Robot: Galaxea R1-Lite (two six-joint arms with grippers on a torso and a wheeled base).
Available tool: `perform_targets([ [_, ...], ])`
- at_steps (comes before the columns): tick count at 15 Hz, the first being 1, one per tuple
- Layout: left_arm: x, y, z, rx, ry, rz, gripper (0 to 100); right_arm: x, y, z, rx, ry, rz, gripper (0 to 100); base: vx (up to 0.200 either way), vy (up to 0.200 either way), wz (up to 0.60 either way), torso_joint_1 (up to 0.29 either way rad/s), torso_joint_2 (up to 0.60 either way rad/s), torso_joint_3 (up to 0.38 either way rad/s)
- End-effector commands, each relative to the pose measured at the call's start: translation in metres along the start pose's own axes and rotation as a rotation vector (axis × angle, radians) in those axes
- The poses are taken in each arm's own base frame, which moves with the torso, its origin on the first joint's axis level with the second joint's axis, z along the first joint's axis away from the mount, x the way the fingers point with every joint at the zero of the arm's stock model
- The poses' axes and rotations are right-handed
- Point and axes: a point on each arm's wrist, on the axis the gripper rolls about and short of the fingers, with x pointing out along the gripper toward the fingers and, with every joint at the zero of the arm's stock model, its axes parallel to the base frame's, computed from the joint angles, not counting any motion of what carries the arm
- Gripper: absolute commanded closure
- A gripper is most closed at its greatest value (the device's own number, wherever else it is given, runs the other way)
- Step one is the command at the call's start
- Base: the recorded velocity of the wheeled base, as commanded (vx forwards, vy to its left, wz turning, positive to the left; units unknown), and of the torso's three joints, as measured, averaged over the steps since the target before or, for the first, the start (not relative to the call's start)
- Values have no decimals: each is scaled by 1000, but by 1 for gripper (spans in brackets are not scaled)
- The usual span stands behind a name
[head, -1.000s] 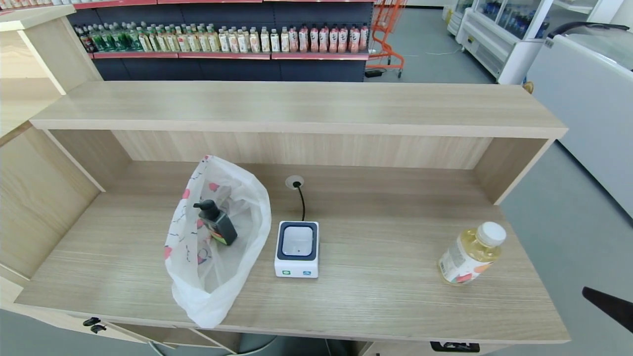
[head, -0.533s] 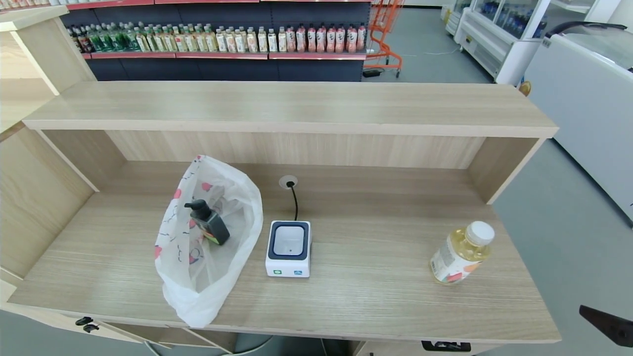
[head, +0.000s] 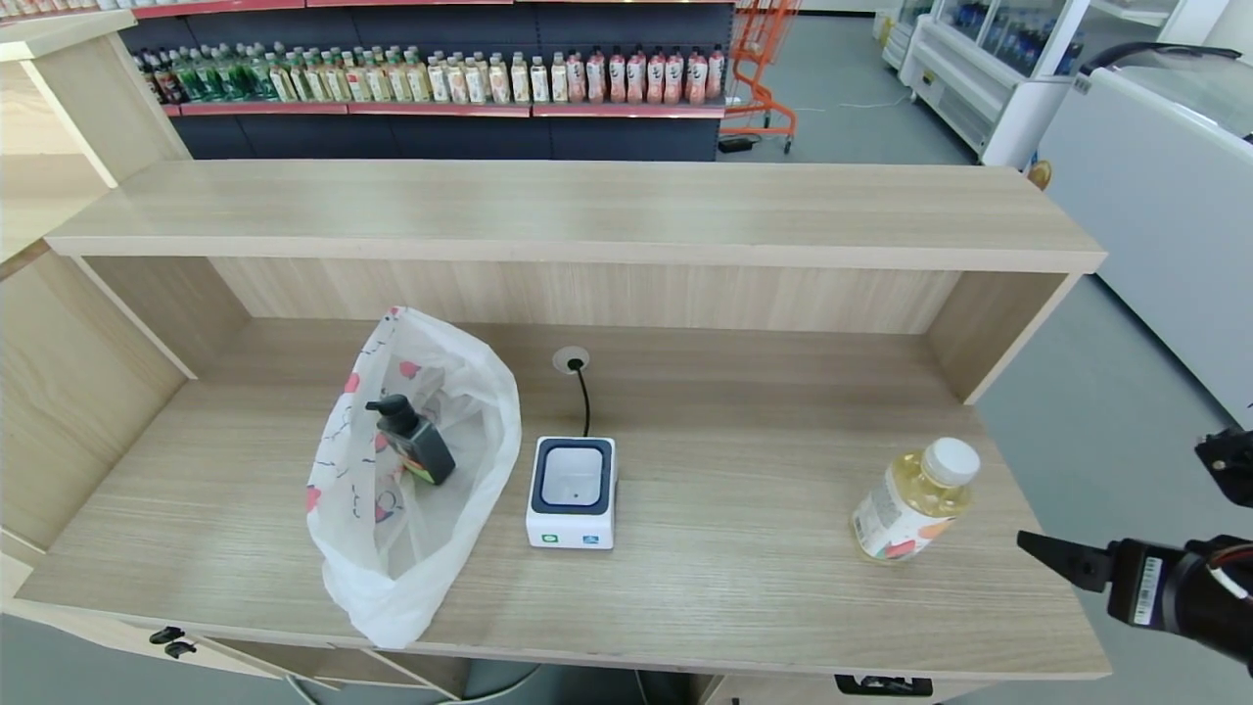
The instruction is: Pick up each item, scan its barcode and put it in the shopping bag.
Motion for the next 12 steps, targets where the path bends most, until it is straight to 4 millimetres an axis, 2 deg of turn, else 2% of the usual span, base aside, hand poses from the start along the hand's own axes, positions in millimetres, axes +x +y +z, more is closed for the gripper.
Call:
perform_targets([
  [1,0,0,0,0,0,0,0,28,13,-13,-38,95,47,0,0,0,0,0,0,0],
  [5,0,0,0,0,0,0,0,71,18,-16,-38,62,49,0,0,0,0,0,0,0],
  [12,0,0,0,0,0,0,0,102,32,-18,-84,-18,113,0,0,0,0,0,0,0],
])
